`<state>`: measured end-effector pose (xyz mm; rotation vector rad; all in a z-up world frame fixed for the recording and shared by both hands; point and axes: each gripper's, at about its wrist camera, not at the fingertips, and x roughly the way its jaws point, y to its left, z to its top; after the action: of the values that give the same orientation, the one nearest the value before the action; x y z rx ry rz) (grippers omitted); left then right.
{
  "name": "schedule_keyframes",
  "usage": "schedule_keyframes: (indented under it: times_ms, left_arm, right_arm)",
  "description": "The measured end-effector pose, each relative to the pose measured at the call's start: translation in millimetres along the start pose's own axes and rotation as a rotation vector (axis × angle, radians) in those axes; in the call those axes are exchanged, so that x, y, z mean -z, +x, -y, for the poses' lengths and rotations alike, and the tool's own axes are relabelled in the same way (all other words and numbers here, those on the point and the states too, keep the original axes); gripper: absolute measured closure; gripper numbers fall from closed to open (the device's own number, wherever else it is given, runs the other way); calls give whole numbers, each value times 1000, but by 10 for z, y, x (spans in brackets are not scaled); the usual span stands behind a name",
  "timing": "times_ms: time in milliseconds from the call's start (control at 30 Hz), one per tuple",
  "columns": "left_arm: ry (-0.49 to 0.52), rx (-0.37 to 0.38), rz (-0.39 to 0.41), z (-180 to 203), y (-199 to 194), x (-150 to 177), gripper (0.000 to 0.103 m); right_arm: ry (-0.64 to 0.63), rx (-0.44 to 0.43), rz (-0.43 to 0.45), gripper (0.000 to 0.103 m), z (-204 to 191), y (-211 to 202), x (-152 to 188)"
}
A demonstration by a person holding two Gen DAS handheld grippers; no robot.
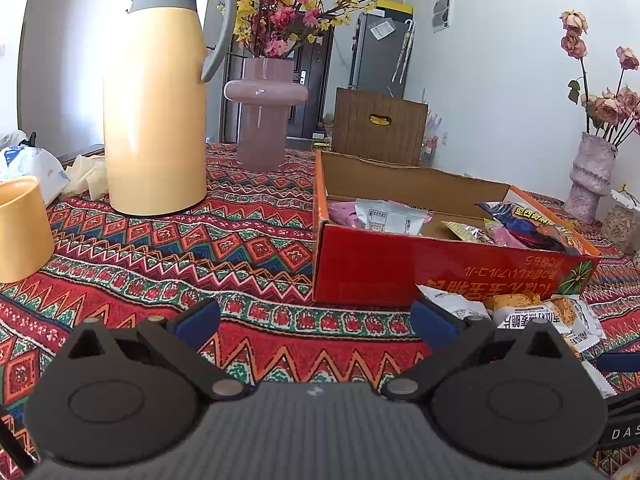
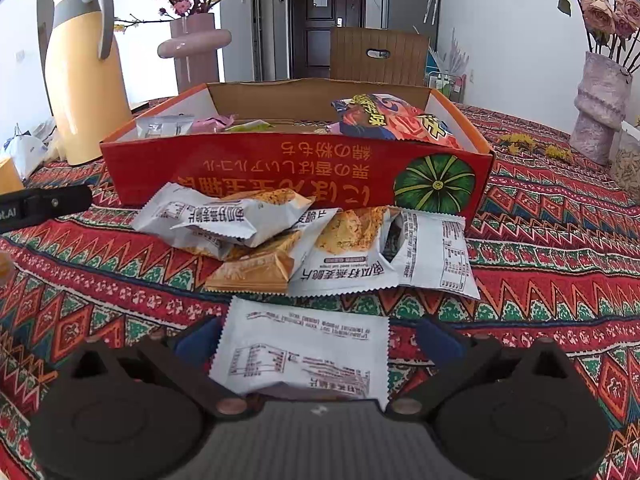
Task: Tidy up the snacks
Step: 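Lower the right gripper onto a white packet and grasp it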
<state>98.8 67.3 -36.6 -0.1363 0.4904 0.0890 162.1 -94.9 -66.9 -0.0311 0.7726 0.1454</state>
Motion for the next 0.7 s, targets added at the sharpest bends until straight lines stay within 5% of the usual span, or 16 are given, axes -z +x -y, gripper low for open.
schedule_keyframes:
  times_ms: [267,433,700]
  left_arm:
    - [-13,11,5,-23,-29,6,0]
    - [-18,12,2,-30,-24,10,0]
    - [-16,7,-6,-23,-15,12,0]
  right_arm:
    - [2,0,-4,0,-5,-4,-12]
    - [-23,-31,17,27,-89,-104,13]
    - [-6,-40,50,47,-67,-217,76]
